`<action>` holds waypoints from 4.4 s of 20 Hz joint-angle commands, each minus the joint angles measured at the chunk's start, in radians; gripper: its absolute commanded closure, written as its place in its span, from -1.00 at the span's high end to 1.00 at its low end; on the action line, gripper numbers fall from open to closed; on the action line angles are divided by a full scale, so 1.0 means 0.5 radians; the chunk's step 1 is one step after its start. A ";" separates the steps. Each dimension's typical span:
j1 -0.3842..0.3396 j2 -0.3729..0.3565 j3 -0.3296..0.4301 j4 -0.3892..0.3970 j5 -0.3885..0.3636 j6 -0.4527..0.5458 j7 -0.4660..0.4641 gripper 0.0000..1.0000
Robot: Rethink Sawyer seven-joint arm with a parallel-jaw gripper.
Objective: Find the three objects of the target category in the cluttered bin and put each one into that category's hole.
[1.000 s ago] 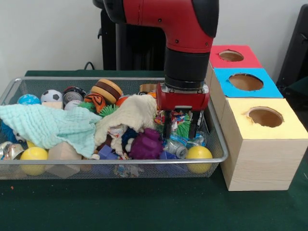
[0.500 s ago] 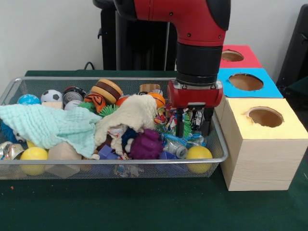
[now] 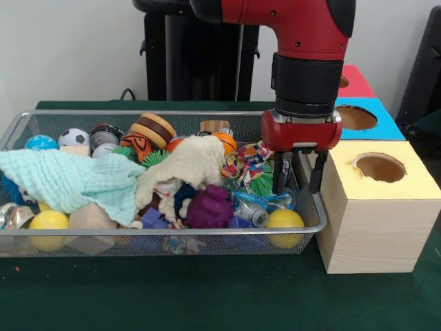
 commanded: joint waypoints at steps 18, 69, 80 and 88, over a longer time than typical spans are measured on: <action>-0.025 0.314 -0.106 -0.273 -0.119 -0.123 0.155 1.00; -0.105 0.200 -0.016 -0.210 -0.209 0.245 0.218 1.00; -0.091 0.211 -0.012 -0.213 -0.128 0.683 0.198 1.00; -0.099 0.335 -0.011 -0.218 -0.166 0.593 0.240 1.00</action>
